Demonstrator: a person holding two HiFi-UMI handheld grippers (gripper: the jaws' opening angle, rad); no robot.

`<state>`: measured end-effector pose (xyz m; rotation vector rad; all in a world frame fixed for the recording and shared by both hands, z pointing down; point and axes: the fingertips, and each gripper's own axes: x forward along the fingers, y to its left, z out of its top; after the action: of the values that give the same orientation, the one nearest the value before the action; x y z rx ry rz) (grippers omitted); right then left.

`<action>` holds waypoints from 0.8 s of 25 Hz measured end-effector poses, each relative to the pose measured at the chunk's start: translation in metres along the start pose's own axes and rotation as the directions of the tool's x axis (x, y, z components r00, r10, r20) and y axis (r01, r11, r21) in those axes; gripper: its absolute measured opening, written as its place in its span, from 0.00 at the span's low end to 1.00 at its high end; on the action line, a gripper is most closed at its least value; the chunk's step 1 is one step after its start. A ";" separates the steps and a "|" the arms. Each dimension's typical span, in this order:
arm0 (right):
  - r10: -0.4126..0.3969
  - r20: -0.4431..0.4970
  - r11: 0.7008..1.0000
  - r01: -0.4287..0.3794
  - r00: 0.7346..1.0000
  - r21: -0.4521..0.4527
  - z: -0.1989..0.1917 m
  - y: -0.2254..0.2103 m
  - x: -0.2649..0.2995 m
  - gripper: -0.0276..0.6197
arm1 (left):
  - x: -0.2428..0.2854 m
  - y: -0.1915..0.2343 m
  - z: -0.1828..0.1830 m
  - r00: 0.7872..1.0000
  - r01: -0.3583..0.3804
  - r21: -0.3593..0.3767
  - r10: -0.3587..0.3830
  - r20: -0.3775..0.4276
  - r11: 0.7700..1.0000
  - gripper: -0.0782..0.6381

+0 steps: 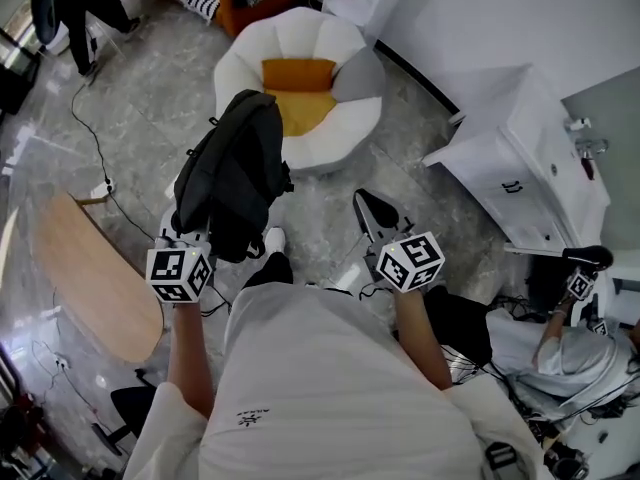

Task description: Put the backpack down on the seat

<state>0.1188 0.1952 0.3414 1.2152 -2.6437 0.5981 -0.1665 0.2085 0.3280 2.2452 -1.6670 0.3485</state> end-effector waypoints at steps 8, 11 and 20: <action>-0.068 0.020 0.997 0.069 0.997 -0.021 0.032 -0.007 0.068 0.08 | 0.054 0.044 0.023 0.996 0.086 0.015 -0.085 -0.019 0.996 0.21; -0.078 0.030 0.997 0.078 0.997 -0.026 0.044 -0.009 0.087 0.08 | 0.074 0.056 0.029 0.994 0.110 0.030 -0.109 -0.025 0.993 0.21; -0.098 0.044 0.995 0.099 0.994 -0.015 0.063 -0.018 0.121 0.08 | 0.105 0.079 0.042 0.988 0.153 0.041 -0.152 -0.029 0.987 0.21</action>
<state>0.0543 0.0742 0.3278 1.3596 -2.5995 0.5378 -0.2115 0.0790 0.3381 2.3713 -1.4771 0.3771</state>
